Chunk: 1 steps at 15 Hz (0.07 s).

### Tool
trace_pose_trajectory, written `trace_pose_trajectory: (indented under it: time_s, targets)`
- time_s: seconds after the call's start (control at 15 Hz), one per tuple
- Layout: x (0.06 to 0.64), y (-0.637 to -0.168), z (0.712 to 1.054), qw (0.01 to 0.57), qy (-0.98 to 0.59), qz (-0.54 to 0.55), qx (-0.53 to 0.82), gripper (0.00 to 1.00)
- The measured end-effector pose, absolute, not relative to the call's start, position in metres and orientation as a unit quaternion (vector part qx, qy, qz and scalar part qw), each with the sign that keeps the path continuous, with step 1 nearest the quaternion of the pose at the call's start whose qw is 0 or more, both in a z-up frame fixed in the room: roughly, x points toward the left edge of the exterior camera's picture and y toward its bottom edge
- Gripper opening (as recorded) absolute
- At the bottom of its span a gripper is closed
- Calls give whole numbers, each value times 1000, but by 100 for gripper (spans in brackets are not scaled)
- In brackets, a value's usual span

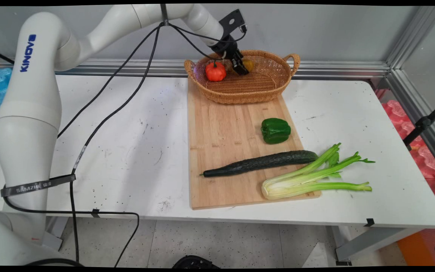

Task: Place the picked object in the vegetable basket

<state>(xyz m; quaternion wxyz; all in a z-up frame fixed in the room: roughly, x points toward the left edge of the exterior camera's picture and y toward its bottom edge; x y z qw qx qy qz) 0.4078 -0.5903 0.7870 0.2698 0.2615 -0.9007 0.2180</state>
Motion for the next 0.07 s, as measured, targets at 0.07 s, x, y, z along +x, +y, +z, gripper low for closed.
trace_pose_trajectory:
  time_s: [0.07]
  targets:
    - [408, -590, 786, 269, -901, 218, 262, 100]
